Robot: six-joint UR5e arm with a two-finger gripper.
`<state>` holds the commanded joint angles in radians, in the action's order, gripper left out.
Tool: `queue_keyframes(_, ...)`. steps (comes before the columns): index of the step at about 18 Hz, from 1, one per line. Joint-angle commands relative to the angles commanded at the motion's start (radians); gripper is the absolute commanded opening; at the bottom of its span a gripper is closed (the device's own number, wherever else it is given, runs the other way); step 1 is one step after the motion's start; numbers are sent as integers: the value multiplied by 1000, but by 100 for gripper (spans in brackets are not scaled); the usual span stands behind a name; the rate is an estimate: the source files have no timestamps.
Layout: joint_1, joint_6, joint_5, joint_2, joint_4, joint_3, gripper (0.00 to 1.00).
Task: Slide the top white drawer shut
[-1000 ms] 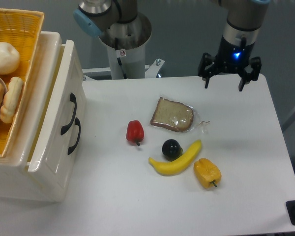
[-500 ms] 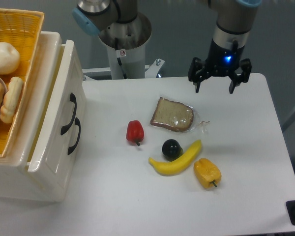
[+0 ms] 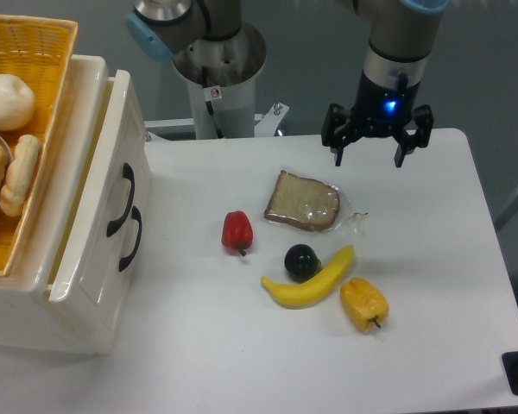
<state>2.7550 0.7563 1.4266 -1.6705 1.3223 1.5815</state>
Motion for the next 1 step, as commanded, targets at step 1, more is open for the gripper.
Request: queue_keyframes(1,0,0,2,2,0,2,100)
